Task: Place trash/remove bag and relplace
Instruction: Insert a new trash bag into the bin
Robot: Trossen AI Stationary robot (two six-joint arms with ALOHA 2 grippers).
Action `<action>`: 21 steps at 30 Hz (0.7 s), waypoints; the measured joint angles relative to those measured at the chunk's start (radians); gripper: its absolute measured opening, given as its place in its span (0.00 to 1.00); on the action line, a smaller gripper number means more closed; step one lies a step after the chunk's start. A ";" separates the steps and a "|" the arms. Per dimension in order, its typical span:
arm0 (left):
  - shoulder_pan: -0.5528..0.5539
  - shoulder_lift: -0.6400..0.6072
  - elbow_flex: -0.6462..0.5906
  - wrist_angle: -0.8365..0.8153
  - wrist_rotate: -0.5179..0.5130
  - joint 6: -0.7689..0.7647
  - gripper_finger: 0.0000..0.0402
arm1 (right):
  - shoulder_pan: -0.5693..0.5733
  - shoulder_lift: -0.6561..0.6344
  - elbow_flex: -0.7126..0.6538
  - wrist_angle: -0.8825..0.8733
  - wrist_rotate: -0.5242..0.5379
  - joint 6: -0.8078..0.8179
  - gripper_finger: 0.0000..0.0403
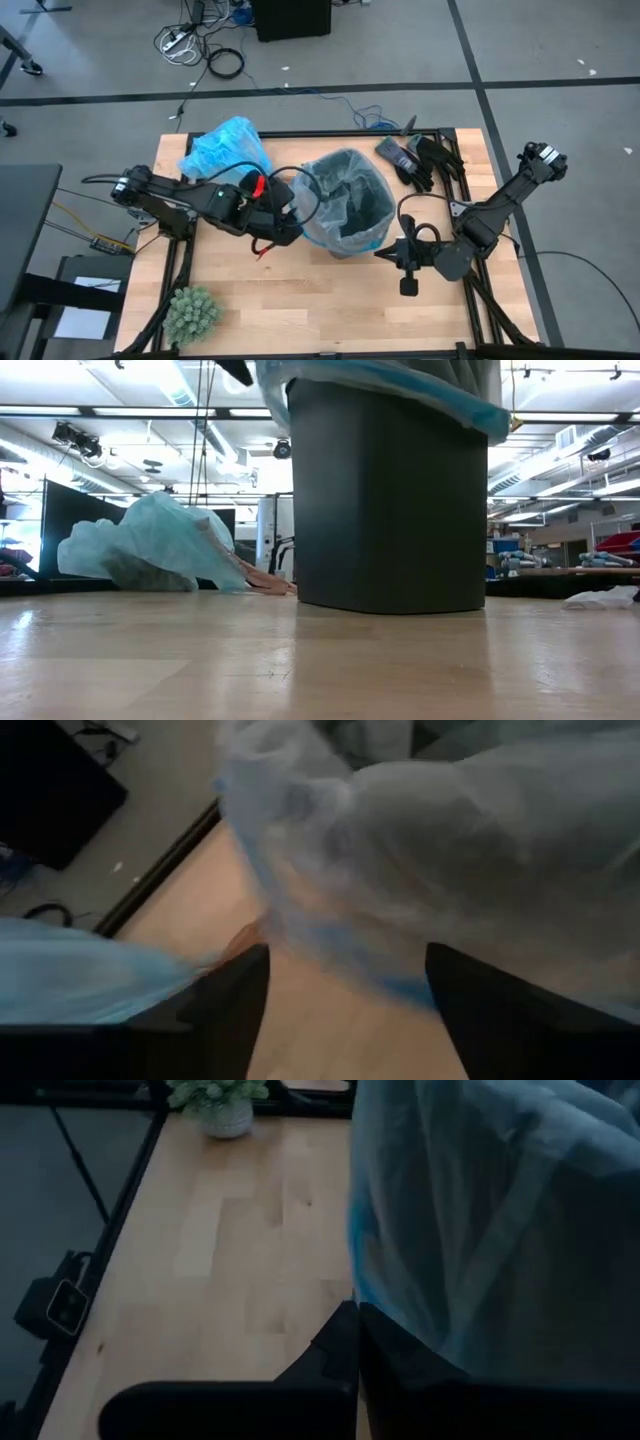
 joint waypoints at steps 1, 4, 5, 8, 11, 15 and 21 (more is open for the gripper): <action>0.000 0.000 0.016 -0.030 0.000 -0.002 0.72 | -0.005 0.000 0.000 0.000 -0.006 -0.009 0.00; 0.000 -0.002 0.041 -0.059 -0.002 0.001 0.75 | -0.022 0.001 0.000 0.000 -0.001 -0.054 0.00; 0.000 -0.002 0.041 -0.072 -0.003 0.001 0.75 | -0.030 0.001 0.000 0.001 0.005 -0.072 0.00; 0.002 0.013 0.032 -0.086 -0.004 -0.004 0.75 | -0.055 0.001 0.000 0.008 0.016 -0.135 0.00; 0.002 0.017 0.001 -0.111 0.005 -0.090 0.73 | -0.073 0.020 0.000 0.065 0.003 -0.179 0.00; -0.005 0.016 -0.033 -0.258 -0.006 -0.299 0.69 | -0.070 0.092 0.002 0.089 0.016 -0.203 0.00; -0.023 0.015 -0.119 -0.246 -0.017 -0.394 0.63 | -0.067 0.284 0.002 0.079 0.170 -0.231 0.00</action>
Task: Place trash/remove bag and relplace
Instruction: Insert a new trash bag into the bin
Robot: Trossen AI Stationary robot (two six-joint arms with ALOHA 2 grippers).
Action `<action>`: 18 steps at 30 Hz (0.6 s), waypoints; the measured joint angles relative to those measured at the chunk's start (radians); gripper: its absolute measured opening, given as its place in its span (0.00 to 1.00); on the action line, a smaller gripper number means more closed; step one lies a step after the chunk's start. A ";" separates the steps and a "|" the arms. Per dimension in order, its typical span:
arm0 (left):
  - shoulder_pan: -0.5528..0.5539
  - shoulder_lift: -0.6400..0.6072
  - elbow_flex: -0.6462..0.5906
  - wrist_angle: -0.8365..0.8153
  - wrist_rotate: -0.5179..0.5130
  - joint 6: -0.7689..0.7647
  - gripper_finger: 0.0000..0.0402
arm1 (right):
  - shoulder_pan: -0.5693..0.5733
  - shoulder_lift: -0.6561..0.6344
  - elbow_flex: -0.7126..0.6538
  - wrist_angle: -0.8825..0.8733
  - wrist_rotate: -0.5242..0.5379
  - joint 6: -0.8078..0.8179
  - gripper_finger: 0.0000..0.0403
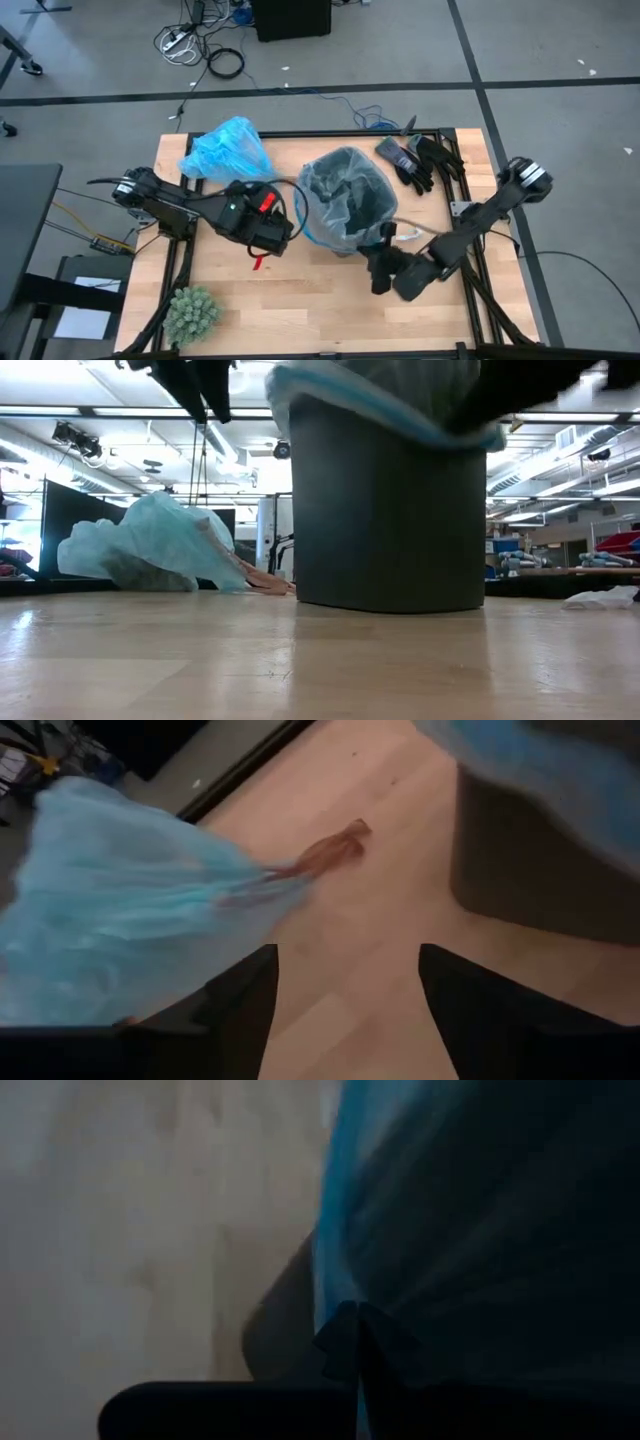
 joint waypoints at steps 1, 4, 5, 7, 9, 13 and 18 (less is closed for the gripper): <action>-0.004 0.000 -0.016 0.027 0.002 -0.002 0.62 | 0.000 0.034 0.000 -0.004 0.017 -0.006 0.00; -0.030 -0.001 -0.069 0.102 0.006 -0.038 0.61 | 0.009 0.123 0.000 -0.004 0.092 -0.004 0.00; -0.043 0.000 -0.086 0.117 0.007 -0.058 0.61 | 0.016 0.147 0.000 -0.002 0.126 -0.006 0.00; -0.071 0.000 -0.116 0.137 0.007 -0.110 0.60 | 0.032 0.184 -0.001 -0.004 0.190 -0.033 0.00; -0.104 0.000 -0.141 0.143 0.006 -0.175 0.60 | 0.051 0.201 0.000 -0.004 0.241 -0.090 0.00; -0.171 0.000 -0.168 0.131 -0.023 -0.301 0.60 | 0.080 0.207 0.030 0.004 0.308 -0.258 0.00; -0.243 0.000 -0.170 0.162 -0.225 -0.420 0.60 | 0.105 0.203 0.052 0.008 0.303 -0.478 0.00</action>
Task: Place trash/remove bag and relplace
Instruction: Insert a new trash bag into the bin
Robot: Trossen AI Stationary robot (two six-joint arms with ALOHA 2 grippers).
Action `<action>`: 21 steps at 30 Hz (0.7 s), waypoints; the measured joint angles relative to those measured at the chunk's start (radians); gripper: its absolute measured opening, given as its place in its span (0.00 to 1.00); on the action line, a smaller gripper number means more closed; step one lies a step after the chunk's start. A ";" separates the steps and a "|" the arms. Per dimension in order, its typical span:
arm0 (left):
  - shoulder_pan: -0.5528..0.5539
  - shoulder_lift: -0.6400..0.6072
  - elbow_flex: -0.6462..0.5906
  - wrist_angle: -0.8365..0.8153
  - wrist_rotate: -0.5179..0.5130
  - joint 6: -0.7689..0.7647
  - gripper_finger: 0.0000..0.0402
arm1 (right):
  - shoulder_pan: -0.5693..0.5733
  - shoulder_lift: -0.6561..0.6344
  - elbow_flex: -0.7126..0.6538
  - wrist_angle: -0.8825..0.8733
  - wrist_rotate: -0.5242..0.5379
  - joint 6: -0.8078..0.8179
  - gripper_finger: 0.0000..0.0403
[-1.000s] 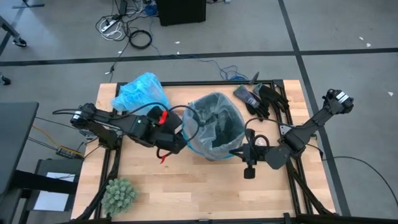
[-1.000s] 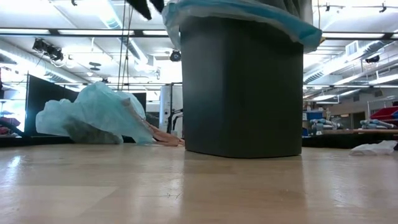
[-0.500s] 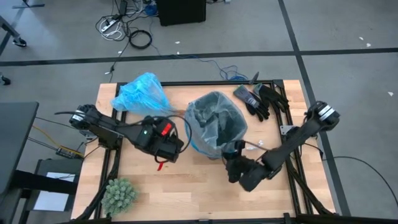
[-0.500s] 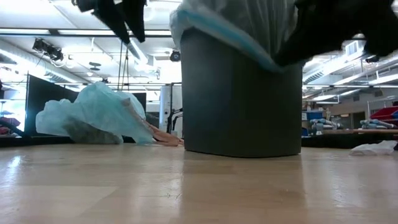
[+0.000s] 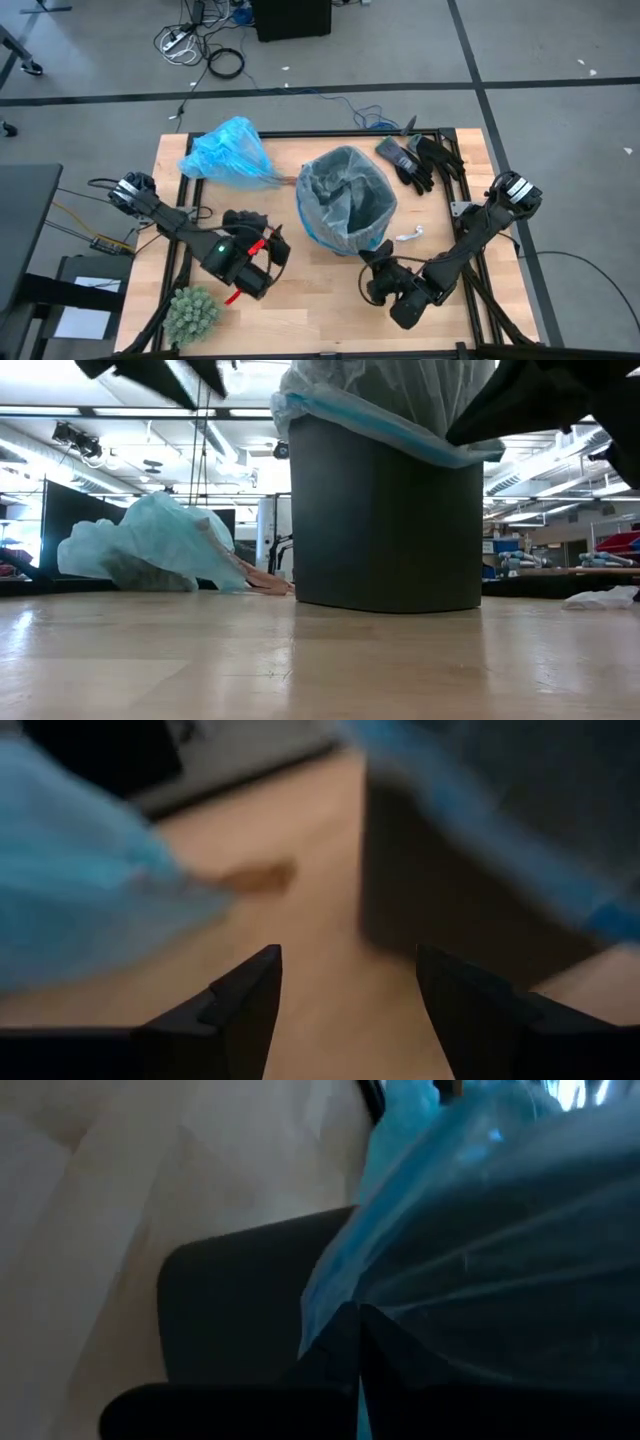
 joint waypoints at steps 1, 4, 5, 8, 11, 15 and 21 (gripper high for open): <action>-0.009 0.000 0.000 0.017 -0.055 -0.018 0.60 | 0.005 0.000 0.000 -0.002 -0.001 -0.034 0.00; -0.015 0.004 -0.002 0.081 -0.175 -0.031 0.60 | 0.018 0.003 0.000 -0.012 -0.006 -0.124 0.00; -0.010 0.004 -0.012 0.114 -0.203 -0.036 0.59 | 0.020 0.003 0.000 -0.016 -0.002 -0.148 0.00; 0.002 0.006 -0.081 0.225 -0.270 -0.097 0.59 | 0.032 -0.001 0.000 -0.013 0.075 -0.192 0.00; 0.006 0.006 -0.174 0.327 -0.304 -0.220 0.59 | 0.044 -0.034 0.003 0.011 0.216 -0.194 0.00; -0.003 0.007 -0.296 0.478 -0.357 -0.414 0.59 | 0.051 -0.119 0.015 0.087 0.301 -0.070 0.00; -0.035 0.006 -0.415 0.741 -0.421 -0.494 0.59 | 0.050 -0.315 0.015 0.170 0.307 0.195 0.00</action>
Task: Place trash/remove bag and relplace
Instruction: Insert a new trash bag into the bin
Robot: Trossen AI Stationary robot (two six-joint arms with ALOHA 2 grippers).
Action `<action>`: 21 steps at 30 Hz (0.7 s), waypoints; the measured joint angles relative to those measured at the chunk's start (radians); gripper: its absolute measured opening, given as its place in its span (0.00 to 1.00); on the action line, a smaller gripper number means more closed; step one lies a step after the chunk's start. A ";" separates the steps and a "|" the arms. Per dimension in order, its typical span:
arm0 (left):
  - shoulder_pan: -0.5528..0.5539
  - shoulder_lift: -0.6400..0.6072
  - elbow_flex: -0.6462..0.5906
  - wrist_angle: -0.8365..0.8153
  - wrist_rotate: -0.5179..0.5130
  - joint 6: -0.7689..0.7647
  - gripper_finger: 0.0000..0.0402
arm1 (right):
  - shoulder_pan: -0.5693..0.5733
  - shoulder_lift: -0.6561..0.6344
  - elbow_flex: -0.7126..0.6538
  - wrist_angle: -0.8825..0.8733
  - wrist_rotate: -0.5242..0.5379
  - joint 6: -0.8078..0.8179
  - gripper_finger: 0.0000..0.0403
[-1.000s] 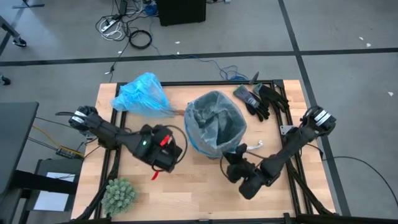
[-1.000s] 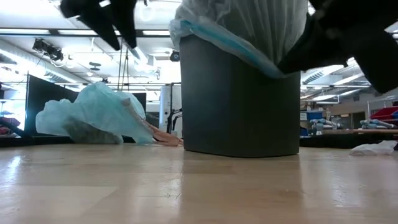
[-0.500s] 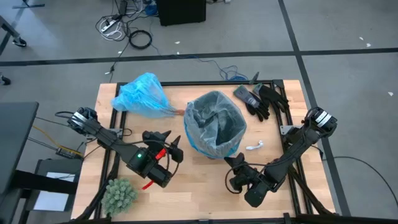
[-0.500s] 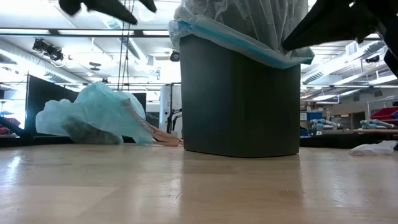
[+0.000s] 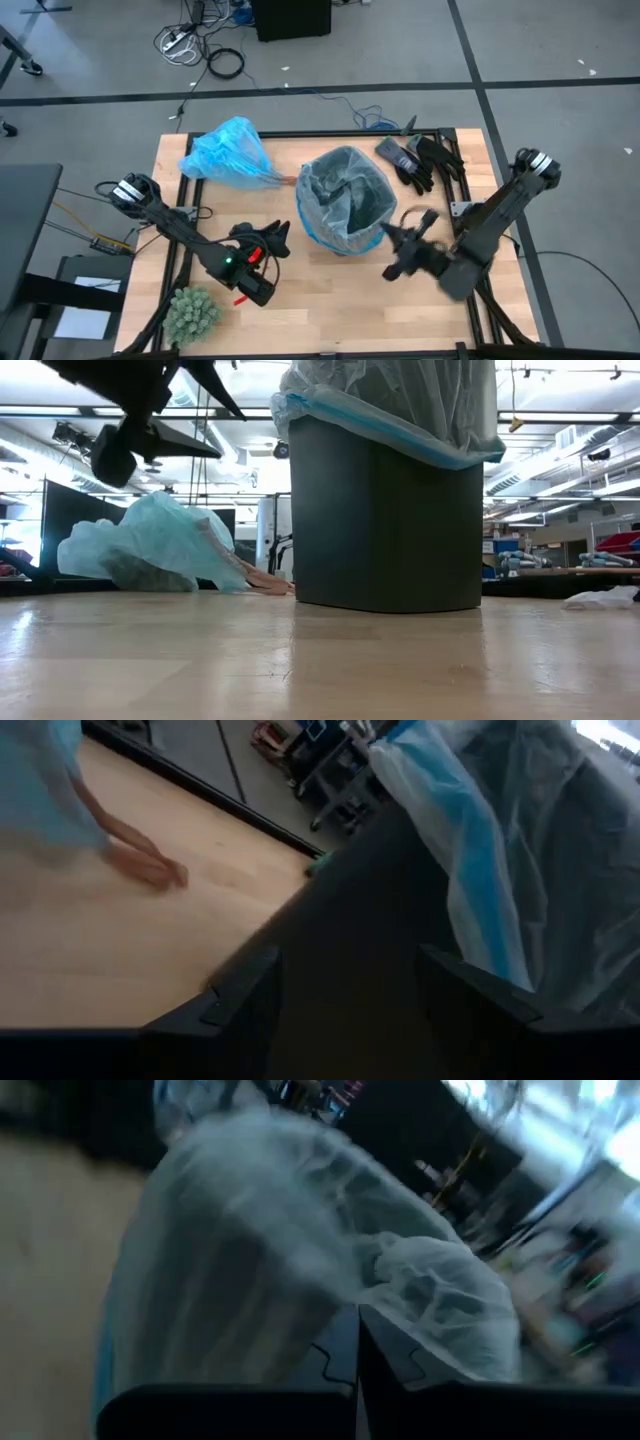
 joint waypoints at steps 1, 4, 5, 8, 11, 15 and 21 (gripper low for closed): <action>-0.005 0.000 -0.017 0.049 -0.009 0.002 0.59 | -0.001 -0.035 0.000 0.000 -0.006 0.048 0.00; -0.018 -0.001 -0.057 0.180 -0.045 0.029 0.59 | -0.002 -0.137 0.000 -0.013 -0.041 0.168 0.00; -0.021 -0.001 -0.069 0.217 -0.049 0.043 0.59 | -0.002 -0.168 0.000 -0.014 -0.056 0.192 0.00; -0.031 -0.001 -0.092 0.330 -0.038 0.117 0.59 | -0.002 -0.259 0.000 -0.019 -0.109 0.245 0.00; -0.037 -0.001 -0.097 0.449 0.010 0.253 0.58 | -0.002 -0.339 0.000 -0.024 -0.145 0.291 0.00; -0.035 -0.001 -0.097 0.685 0.121 0.569 0.56 | -0.002 -0.425 0.000 -0.034 -0.199 0.317 0.00; 0.018 -0.001 -0.097 0.970 0.228 0.866 0.55 | -0.002 -0.504 0.000 -0.038 -0.261 0.316 0.00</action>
